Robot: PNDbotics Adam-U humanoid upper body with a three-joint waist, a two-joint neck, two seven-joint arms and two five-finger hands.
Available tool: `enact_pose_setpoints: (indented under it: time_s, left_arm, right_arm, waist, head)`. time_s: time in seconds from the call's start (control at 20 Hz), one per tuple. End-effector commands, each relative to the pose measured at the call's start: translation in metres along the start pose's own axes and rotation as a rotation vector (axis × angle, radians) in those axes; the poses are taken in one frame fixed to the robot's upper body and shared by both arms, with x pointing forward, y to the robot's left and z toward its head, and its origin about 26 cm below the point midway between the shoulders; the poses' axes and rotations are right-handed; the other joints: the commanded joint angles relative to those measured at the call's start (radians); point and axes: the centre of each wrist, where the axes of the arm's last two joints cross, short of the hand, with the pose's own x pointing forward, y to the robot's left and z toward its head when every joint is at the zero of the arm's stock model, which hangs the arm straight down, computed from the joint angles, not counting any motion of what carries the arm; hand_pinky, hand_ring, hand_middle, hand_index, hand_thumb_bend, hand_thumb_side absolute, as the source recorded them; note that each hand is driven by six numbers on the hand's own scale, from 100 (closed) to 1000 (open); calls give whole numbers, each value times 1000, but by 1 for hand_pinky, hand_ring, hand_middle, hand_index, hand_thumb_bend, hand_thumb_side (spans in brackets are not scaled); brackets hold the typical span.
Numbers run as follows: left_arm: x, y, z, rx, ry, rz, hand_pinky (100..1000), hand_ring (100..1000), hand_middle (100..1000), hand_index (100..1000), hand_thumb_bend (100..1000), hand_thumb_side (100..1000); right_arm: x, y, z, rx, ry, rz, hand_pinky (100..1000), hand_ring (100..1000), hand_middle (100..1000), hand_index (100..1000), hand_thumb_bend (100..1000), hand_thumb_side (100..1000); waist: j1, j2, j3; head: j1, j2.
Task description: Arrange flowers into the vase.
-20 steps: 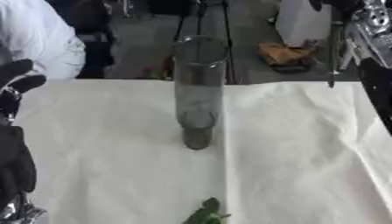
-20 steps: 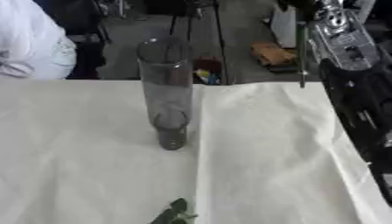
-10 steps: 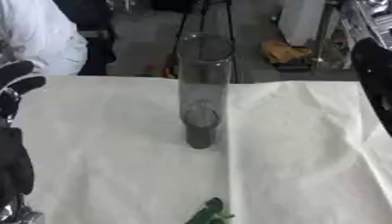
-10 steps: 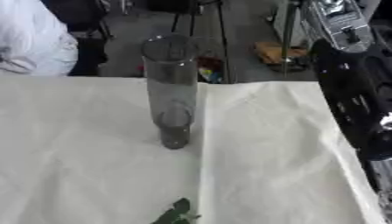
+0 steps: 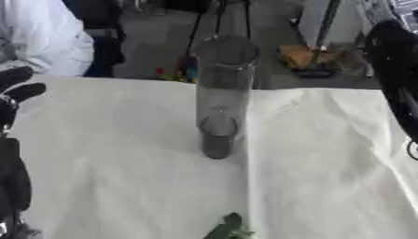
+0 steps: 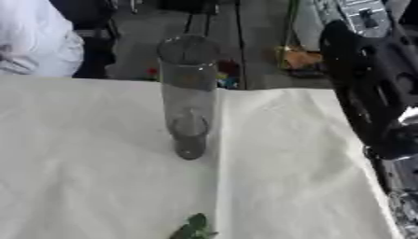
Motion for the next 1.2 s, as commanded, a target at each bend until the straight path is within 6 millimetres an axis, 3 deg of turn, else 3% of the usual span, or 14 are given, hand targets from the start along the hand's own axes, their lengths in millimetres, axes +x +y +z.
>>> enact_pose_setpoints:
  time_s: [0.05,0.25,0.8,1.2]
  left_arm:
    - [5,-1,-7,-19,-32,7,686,717,779,860,281,948]
    - [6,-1,-7,-26,-34,8,686,717,779,861,281,948]
    - [5,0,-6,-40,-26,4,687,717,778,861,281,946]
    - [5,0,-6,-43,-24,4,688,718,779,862,282,945]
  right_arm:
    - [26,4,-8,-1,-71,-45,100,100,100,110,370,293]
    - [32,9,-11,-6,-78,-73,100,100,100,109,369,292]
    - [50,11,-23,-59,-78,-124,100,100,100,107,370,292]
    - [54,20,-25,-42,-62,-172,100,100,100,108,368,295]
  waist:
    - [2,-17,4]
    - [-6,-18,13]
    - [-28,-30,9]
    - [-32,-32,11]
  head:
    - [-7,-21]
    - [-11,-28]
    - [-8,-11]
    - [-10,-16]
